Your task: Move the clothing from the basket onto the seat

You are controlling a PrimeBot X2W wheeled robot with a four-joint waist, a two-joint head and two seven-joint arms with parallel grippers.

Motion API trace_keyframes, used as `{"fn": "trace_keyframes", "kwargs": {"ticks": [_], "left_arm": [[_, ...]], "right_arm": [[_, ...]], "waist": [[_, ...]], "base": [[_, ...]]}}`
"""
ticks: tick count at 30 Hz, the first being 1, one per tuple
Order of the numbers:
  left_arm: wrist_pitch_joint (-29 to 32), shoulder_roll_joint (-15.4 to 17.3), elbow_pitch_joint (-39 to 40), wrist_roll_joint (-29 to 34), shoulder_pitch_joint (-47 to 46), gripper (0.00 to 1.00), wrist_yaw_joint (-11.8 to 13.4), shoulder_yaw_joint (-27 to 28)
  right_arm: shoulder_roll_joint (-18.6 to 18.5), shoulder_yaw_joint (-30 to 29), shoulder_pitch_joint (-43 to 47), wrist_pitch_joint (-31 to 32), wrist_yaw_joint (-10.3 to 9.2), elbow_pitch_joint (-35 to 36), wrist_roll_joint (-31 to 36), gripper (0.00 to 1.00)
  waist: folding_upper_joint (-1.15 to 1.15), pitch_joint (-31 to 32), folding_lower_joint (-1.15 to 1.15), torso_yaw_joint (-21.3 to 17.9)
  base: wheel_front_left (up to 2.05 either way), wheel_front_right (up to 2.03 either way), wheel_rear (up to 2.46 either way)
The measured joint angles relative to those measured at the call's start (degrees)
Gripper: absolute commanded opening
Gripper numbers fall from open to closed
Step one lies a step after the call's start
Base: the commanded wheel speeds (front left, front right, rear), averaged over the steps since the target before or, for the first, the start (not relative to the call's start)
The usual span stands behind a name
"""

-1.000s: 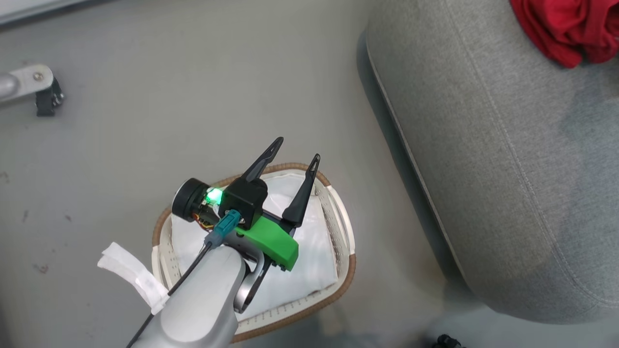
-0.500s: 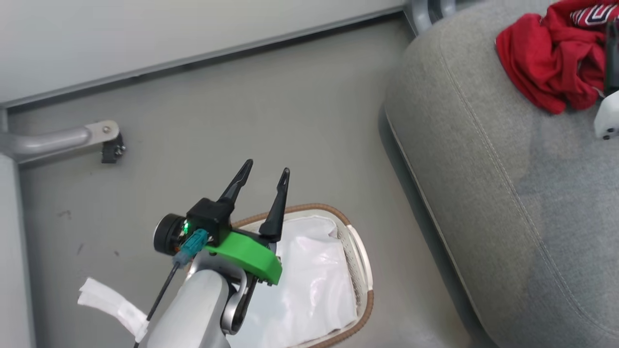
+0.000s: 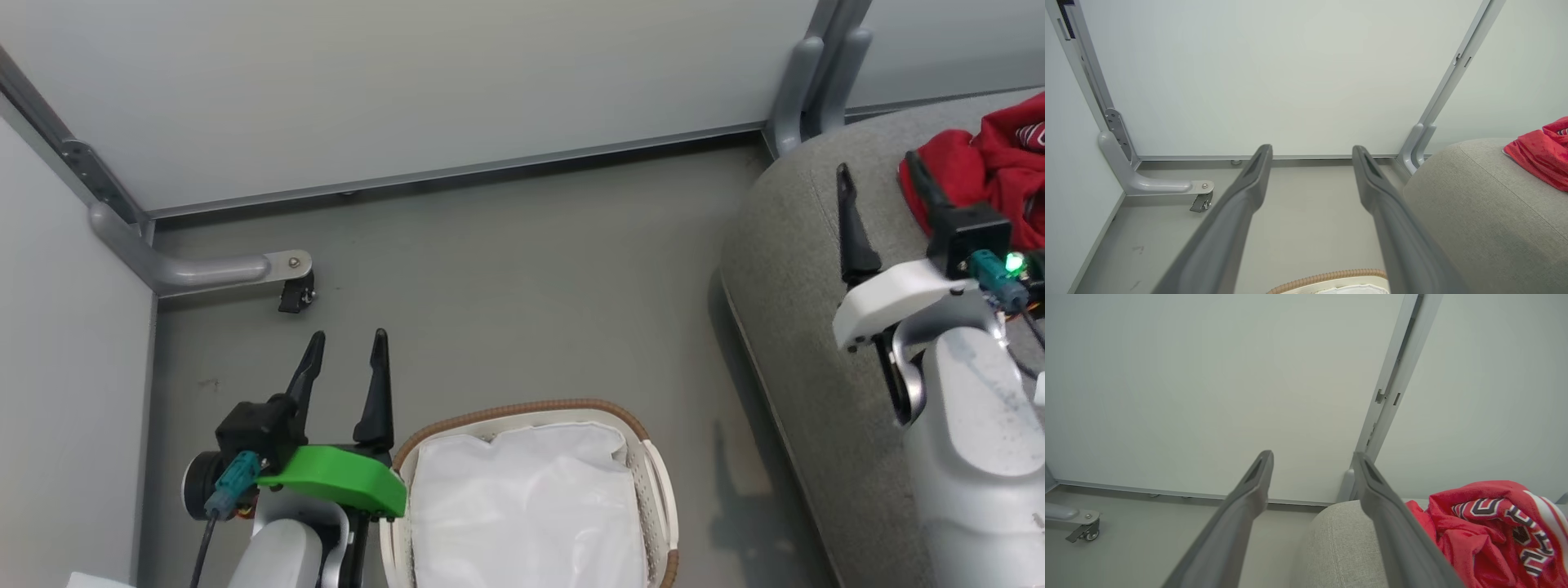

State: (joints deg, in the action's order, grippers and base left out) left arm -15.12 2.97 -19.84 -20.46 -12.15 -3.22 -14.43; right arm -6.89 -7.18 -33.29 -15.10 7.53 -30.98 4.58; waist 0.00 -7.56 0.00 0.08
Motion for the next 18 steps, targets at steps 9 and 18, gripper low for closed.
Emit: {"fn": "trace_keyframes", "kwargs": {"ticks": [9,18], "left_arm": [[0.0,-0.1,1.1,-0.1,5.9,1.00,0.9,5.7],[0.0,-0.1,2.2,-0.7,11.6,1.00,1.3,7.4]], "right_arm": [[4.0,0.7,11.6,0.0,0.00,5.3,-1.3,1.00],[4.1,5.5,21.3,0.0,0.00,9.5,-9.2,1.00]], "waist": [[0.00,4.3,0.00,2.8],[0.00,6.9,0.00,3.8]], "base": [[0.00,0.00,0.00],[0.00,0.00,0.00]]}}
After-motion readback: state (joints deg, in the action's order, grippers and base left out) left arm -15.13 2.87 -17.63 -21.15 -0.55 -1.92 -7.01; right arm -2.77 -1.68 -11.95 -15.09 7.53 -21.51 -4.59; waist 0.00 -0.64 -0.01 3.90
